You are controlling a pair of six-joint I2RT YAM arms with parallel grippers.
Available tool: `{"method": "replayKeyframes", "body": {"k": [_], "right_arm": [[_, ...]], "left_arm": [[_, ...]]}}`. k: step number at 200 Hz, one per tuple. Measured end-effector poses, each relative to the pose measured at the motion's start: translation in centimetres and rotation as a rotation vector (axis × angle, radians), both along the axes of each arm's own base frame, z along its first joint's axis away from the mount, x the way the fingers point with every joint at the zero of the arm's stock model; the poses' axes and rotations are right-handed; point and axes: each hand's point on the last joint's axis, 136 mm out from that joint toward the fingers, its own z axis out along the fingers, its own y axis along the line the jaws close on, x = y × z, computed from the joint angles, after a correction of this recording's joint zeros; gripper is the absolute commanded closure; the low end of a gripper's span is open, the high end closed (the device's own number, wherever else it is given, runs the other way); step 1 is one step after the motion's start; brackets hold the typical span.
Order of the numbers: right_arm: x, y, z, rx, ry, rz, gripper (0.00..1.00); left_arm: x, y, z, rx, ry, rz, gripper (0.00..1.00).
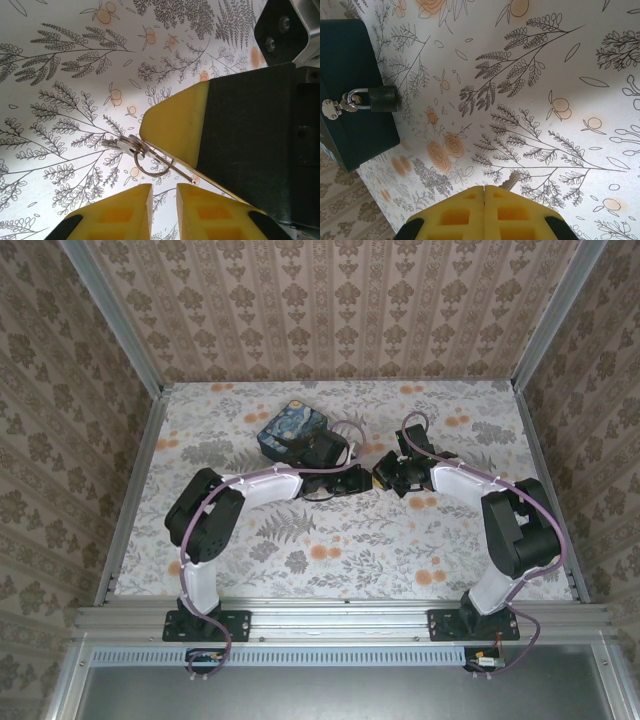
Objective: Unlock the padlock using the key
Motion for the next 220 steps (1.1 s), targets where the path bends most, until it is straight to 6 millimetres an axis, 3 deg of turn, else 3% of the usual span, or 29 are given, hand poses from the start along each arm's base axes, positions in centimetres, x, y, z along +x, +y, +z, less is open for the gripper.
{"method": "replayKeyframes", "body": {"k": [63,98,127,143,169,220], "right_arm": [[-0.1,0.2,0.0,-0.007,-0.003,0.005,0.98],[-0.5,0.1,0.2,-0.02,0.001,0.011,0.91],[-0.7,-0.1,0.8,-0.032,-0.015,0.02,0.92],[-0.7,-0.3,0.8,-0.042,-0.017,0.017,0.92],[-0.8,-0.5,0.6,-0.056,-0.011,0.011,0.93],[-0.8,-0.7,0.4,-0.065,-0.007,0.005,0.94]], "left_arm": [[0.5,0.4,-0.2,0.002,0.005,0.015,1.0],[1.0,0.8,-0.2,0.003,0.005,0.027,1.0],[1.6,1.4,-0.4,0.004,0.007,0.043,1.0],[1.7,1.8,-0.9,0.009,0.015,0.049,0.94],[1.2,2.3,-1.5,0.009,0.039,0.053,0.74],[-0.9,0.4,1.7,-0.078,0.021,0.004,0.67]]}}
